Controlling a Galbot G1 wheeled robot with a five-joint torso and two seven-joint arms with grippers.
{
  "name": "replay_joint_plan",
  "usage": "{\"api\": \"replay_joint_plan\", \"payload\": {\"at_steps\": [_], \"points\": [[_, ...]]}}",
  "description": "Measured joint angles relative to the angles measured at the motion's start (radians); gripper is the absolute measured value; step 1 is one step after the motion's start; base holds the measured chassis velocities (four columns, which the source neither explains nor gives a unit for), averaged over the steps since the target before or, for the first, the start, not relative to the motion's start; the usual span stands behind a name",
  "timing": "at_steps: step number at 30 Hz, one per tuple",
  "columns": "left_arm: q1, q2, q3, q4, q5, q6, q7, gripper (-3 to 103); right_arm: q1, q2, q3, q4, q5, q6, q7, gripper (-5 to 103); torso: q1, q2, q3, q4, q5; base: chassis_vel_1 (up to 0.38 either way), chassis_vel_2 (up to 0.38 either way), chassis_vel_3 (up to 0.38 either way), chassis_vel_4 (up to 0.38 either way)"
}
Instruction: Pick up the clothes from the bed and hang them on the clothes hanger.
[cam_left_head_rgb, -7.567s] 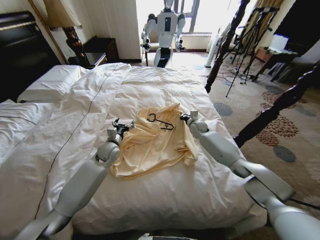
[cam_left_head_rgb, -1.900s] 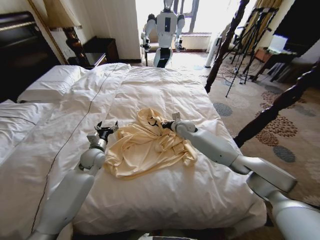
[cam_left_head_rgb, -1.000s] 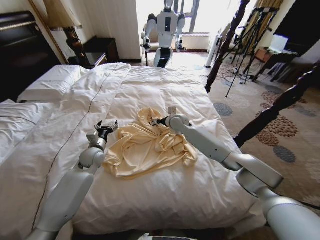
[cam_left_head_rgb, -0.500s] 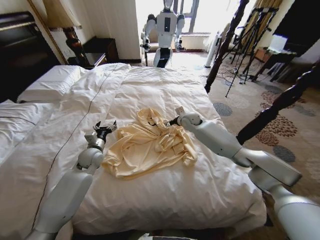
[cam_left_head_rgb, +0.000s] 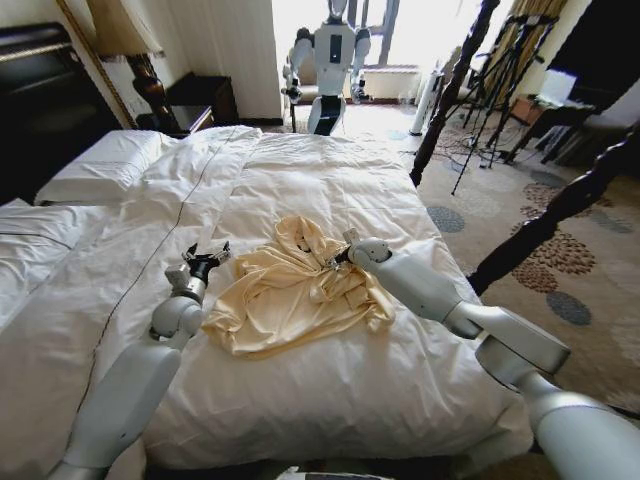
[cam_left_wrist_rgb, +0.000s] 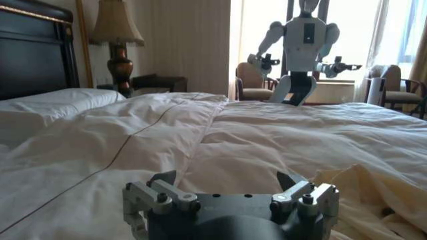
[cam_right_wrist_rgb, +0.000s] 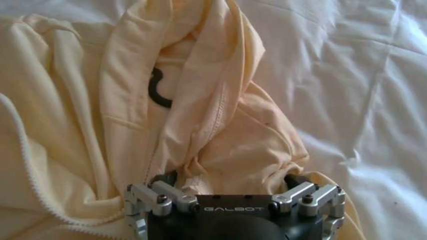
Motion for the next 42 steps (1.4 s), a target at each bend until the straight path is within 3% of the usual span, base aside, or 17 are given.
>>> {"api": "replay_joint_plan", "payload": {"at_steps": [15,18,20,22,23,26,27,29,31,32,34,36,37,38,42], "points": [[-0.009,0.000,0.012,0.017,0.003,-0.007,0.001,100,-0.003,0.027,0.005,-0.093,-0.013,0.035,-0.006,102,0.000,0.000,0.000,0.0003,0.0003,0.000,0.000,0.000,0.000],[-0.019,-0.005,0.024,0.021,0.006,-0.008,0.002,100,-0.013,0.029,0.006,-0.093,-0.011,0.057,-0.006,88,0.000,0.000,0.000,0.0000,0.0001,0.000,0.000,0.000,0.000],[-0.024,-0.005,0.027,0.023,0.006,-0.008,0.002,100,-0.016,0.031,0.007,-0.093,-0.011,0.064,-0.006,88,0.000,0.000,0.000,-0.0001,0.0001,0.000,0.000,0.000,0.000],[-0.034,-0.005,0.031,0.028,0.006,-0.008,0.002,100,-0.024,0.034,0.007,-0.094,-0.012,0.082,-0.007,77,0.000,0.000,0.000,-0.0002,0.0000,0.000,0.000,0.000,0.000],[-0.034,-0.005,0.031,0.028,0.006,-0.008,0.002,100,-0.024,0.034,0.007,-0.094,-0.012,0.082,-0.007,77,0.000,0.000,0.000,-0.0002,0.0000,0.000,0.000,0.000,0.000],[-0.039,-0.003,0.037,0.032,0.007,-0.008,0.002,100,-0.036,0.033,0.008,-0.079,-0.012,0.104,-0.002,61,0.000,0.000,0.000,-0.0003,0.0002,0.000,0.000,0.000,0.000],[-0.039,-0.003,0.037,0.032,0.007,-0.008,0.002,100,-0.036,0.033,0.008,-0.079,-0.012,0.104,-0.002,61,0.000,0.000,0.000,-0.0003,0.0002,0.000,0.000,0.000,0.000],[-0.039,-0.005,0.039,0.032,0.007,-0.008,0.001,100,-0.039,0.030,0.008,-0.069,-0.012,0.107,0.002,50,0.000,0.000,0.000,-0.0001,0.0002,0.000,0.000,0.000,0.000],[-0.039,-0.006,0.040,0.032,0.008,-0.008,0.001,100,-0.040,0.026,0.008,-0.060,-0.012,0.110,0.005,50,0.000,0.000,0.000,0.0000,0.0003,0.000,0.000,0.000,0.000],[-0.039,-0.008,0.042,0.031,0.009,-0.008,0.001,100,-0.042,0.018,0.007,-0.041,-0.012,0.111,0.010,38,0.000,0.000,0.000,0.0001,0.0002,0.000,0.000,0.000,0.000],[-0.040,-0.009,0.044,0.030,0.010,-0.007,0.001,100,-0.043,0.012,0.006,-0.025,-0.012,0.111,0.013,38,0.000,0.000,0.000,0.0002,0.0002,0.000,0.000,0.000,0.000],[-0.045,-0.011,0.048,0.029,0.010,-0.006,0.000,100,-0.043,0.001,0.004,0.000,-0.011,0.111,0.015,27,0.000,0.000,0.000,0.0001,0.0003,0.000,0.000,0.000,0.000],[-0.045,-0.011,0.048,0.029,0.010,-0.006,0.000,100,-0.043,0.001,0.004,0.000,-0.011,0.111,0.015,27,0.000,0.000,0.000,0.0001,0.0003,0.000,0.000,0.000,0.000],[-0.052,-0.013,0.053,0.029,0.011,-0.004,-0.001,100,-0.043,-0.004,0.004,0.010,-0.010,0.112,0.020,16,0.000,0.000,0.000,0.0001,0.0002,0.000,0.000,0.000,0.000],[-0.055,-0.012,0.056,0.024,0.010,-0.002,-0.003,100,-0.045,-0.008,0.006,0.019,-0.010,0.121,0.028,7,0.000,0.000,0.000,0.0002,0.0002,0.000,0.000,0.000,0.000]]}}
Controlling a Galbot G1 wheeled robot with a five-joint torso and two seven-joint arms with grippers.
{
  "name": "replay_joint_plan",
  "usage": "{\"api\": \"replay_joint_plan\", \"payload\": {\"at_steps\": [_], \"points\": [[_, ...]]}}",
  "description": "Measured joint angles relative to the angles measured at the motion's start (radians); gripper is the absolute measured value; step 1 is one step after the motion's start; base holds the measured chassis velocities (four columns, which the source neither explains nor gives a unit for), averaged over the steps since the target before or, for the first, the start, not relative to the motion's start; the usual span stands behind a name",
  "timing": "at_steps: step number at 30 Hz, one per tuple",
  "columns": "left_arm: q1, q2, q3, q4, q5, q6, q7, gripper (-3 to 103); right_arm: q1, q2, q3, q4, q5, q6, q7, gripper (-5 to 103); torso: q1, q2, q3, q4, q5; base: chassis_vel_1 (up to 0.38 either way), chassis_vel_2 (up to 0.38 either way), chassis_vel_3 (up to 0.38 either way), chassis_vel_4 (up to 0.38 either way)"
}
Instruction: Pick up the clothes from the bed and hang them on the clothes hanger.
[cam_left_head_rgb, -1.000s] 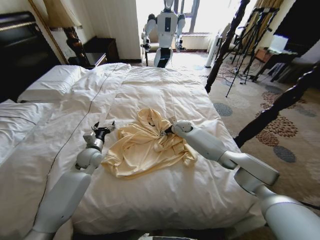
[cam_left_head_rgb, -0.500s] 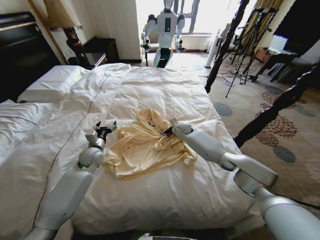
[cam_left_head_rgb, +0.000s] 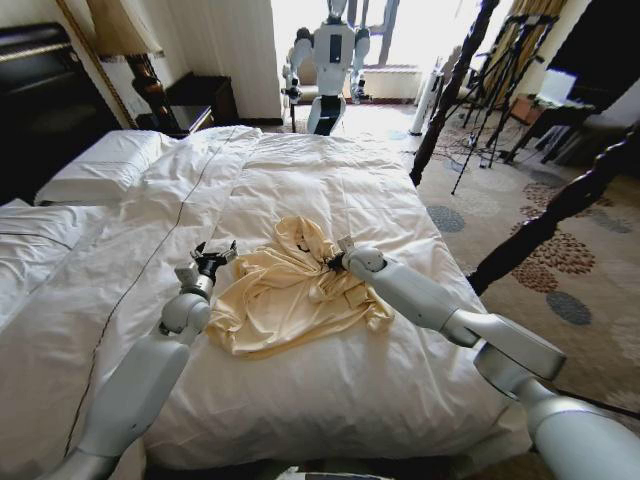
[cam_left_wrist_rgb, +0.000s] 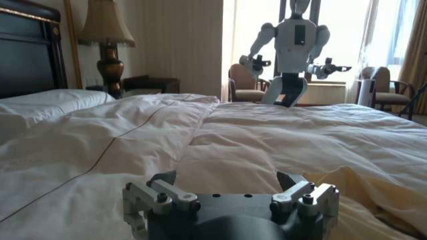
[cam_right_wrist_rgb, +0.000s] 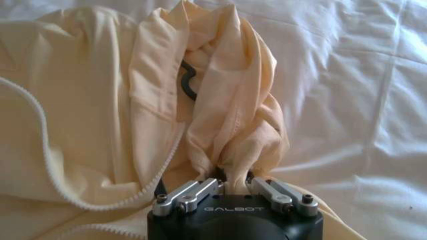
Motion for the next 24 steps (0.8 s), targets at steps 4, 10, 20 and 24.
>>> {"api": "replay_joint_plan", "payload": {"at_steps": [4,10,20,24], "points": [[0.003,0.005,0.001,-0.004,0.000,0.001,-0.001,100,-0.002,-0.010,0.012,0.032,-0.040,0.041,0.031,5,0.000,0.000,0.000,0.0000,0.0000,0.000,0.000,0.000,0.000],[0.003,0.005,0.001,-0.010,-0.001,0.002,-0.002,100,0.006,-0.037,0.015,0.103,-0.133,0.088,0.043,5,0.000,0.000,0.000,0.0000,-0.0001,0.000,0.000,0.000,0.000],[0.005,0.005,0.000,-0.028,-0.002,0.003,-0.006,100,-0.001,-0.098,0.005,0.182,-0.410,0.248,0.065,5,0.000,0.000,0.000,-0.0001,0.0001,0.000,0.000,0.000,0.000],[0.008,0.009,-0.004,-0.040,-0.003,0.004,-0.007,100,-0.008,-0.123,0.004,0.197,-0.533,0.341,0.096,5,0.000,0.000,0.000,-0.0002,0.0001,0.000,0.000,0.000,0.000]]}}
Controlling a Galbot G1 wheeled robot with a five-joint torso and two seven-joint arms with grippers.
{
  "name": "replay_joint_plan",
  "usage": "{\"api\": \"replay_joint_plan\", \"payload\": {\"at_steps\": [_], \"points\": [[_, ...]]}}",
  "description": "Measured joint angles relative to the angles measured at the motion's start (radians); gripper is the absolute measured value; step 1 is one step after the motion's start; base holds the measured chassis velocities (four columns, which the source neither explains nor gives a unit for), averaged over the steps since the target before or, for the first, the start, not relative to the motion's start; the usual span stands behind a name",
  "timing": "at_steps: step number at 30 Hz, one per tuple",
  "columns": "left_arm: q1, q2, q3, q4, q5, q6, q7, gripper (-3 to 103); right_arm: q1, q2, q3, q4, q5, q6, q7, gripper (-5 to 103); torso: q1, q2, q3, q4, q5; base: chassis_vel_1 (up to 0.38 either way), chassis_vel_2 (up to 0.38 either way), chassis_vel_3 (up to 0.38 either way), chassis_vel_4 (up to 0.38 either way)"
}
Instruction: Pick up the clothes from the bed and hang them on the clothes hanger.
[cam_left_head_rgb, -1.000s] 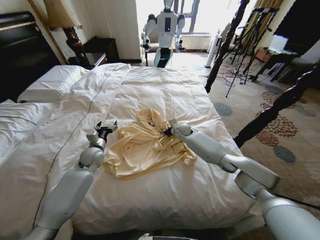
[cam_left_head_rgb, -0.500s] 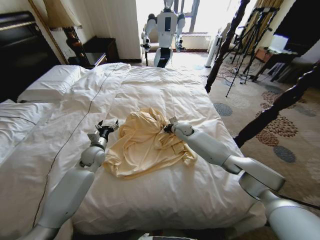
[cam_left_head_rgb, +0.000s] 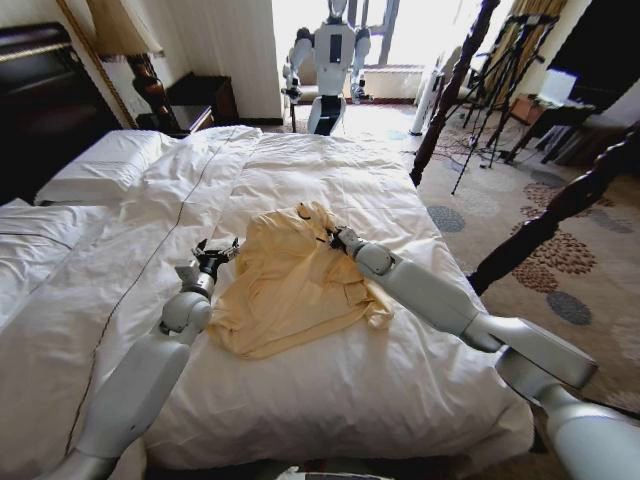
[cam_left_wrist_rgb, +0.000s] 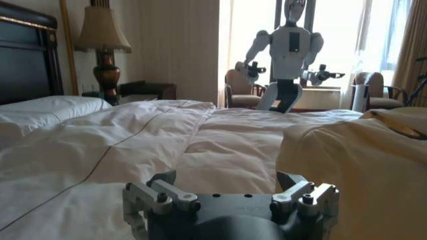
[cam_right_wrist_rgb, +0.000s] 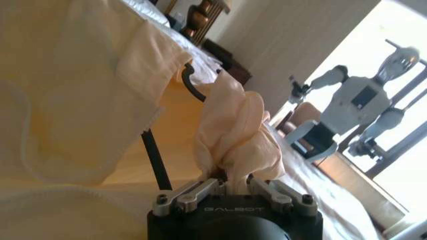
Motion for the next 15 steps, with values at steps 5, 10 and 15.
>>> {"api": "replay_joint_plan", "payload": {"at_steps": [5,10,15], "points": [[0.000,0.009,-0.004,-0.023,-0.001,0.005,-0.007,100,-0.004,-0.016,0.014,0.013,-0.092,0.123,0.115,5,0.000,0.000,0.000,0.0001,0.0000,0.000,0.000,0.000,0.000],[0.007,0.028,-0.018,-0.070,-0.001,0.010,-0.011,100,0.005,-0.033,0.034,0.030,-0.165,0.217,0.174,4,0.000,0.000,0.000,0.0001,-0.0001,0.000,0.000,0.000,0.000],[0.008,0.050,-0.030,-0.116,-0.006,0.015,-0.020,100,0.016,-0.061,0.037,0.066,-0.201,0.234,0.200,4,0.000,0.000,0.000,0.0002,-0.0002,0.000,0.000,0.000,0.000]]}}
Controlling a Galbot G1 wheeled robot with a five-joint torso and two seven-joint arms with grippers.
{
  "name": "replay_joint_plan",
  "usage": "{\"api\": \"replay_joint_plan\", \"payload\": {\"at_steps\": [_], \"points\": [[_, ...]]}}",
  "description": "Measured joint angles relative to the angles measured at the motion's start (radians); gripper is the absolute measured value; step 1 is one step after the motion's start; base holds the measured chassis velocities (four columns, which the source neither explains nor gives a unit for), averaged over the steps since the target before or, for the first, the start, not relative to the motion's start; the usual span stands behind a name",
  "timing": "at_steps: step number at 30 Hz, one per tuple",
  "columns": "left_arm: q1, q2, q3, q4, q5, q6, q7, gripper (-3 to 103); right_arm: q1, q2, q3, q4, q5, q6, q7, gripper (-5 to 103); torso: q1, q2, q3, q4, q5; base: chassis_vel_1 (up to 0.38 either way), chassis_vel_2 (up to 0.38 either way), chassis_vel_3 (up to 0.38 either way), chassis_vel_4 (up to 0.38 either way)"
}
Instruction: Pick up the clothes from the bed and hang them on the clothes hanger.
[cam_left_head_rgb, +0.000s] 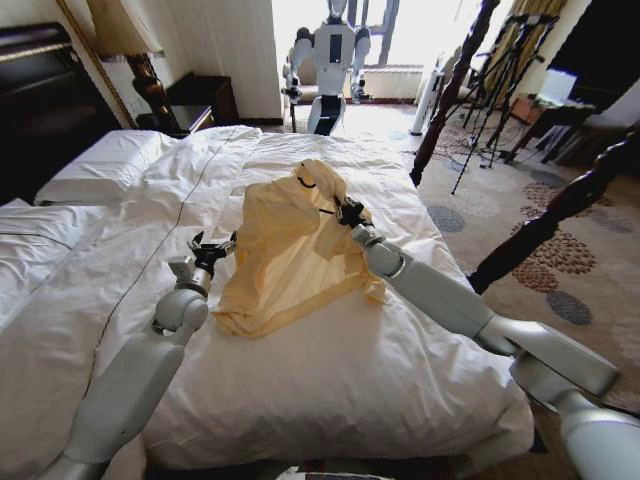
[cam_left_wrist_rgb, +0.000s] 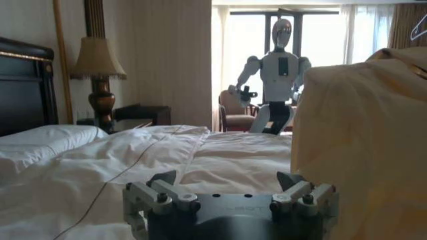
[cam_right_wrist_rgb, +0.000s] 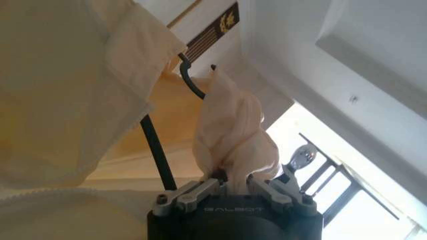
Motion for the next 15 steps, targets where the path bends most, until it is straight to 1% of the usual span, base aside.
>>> {"api": "replay_joint_plan", "payload": {"at_steps": [2,3,6,7,9,11,12,14,15], "points": [[-0.002,0.019,-0.011,-0.037,-0.017,0.010,-0.014,100,0.007,-0.030,0.004,0.037,-0.019,0.002,0.013,4,0.000,0.000,0.000,0.0001,0.0000,0.000,0.000,0.000,0.000],[-0.002,0.019,-0.011,-0.037,-0.017,0.010,-0.014,100,0.007,-0.030,0.004,0.037,-0.019,0.002,0.013,4,0.000,0.000,0.000,0.0001,0.0000,0.000,0.000,0.000,0.000],[-0.009,0.062,-0.039,-0.103,-0.070,0.037,-0.036,100,0.038,-0.108,0.005,0.114,-0.028,-0.008,0.020,4,0.000,0.000,0.000,-0.0001,0.0001,0.000,0.000,0.000,0.000],[-0.009,0.062,-0.039,-0.103,-0.070,0.037,-0.036,100,0.038,-0.108,0.005,0.114,-0.028,-0.008,0.020,4,0.000,0.000,0.000,-0.0001,0.0001,0.000,0.000,0.000,0.000],[-0.013,0.083,-0.051,-0.129,-0.092,0.047,-0.043,100,0.055,-0.145,0.010,0.141,-0.042,-0.009,0.019,4,0.000,0.000,0.000,-0.0001,0.0004,0.000,0.000,0.000,0.000],[-0.016,0.110,-0.064,-0.167,-0.129,0.062,-0.059,100,0.090,-0.201,0.016,0.171,-0.069,-0.006,0.003,4,0.000,0.000,0.000,-0.0001,0.0002,0.000,0.000,0.000,0.000],[-0.016,0.110,-0.064,-0.167,-0.129,0.062,-0.059,100,0.090,-0.201,0.016,0.171,-0.069,-0.006,0.003,4,0.000,0.000,0.000,-0.0001,0.0002,0.000,0.000,0.000,0.000],[-0.013,0.130,-0.077,-0.201,-0.157,0.077,-0.071,100,0.117,-0.245,0.019,0.186,-0.102,0.010,-0.025,4,0.000,0.000,0.000,-0.0003,0.0003,0.000,0.000,0.000,0.000],[-0.013,0.130,-0.077,-0.201,-0.157,0.077,-0.071,100,0.117,-0.245,0.019,0.186,-0.102,0.010,-0.025,4,0.000,0.000,0.000,-0.0003,0.0003,0.000,0.000,0.000,0.000]]}}
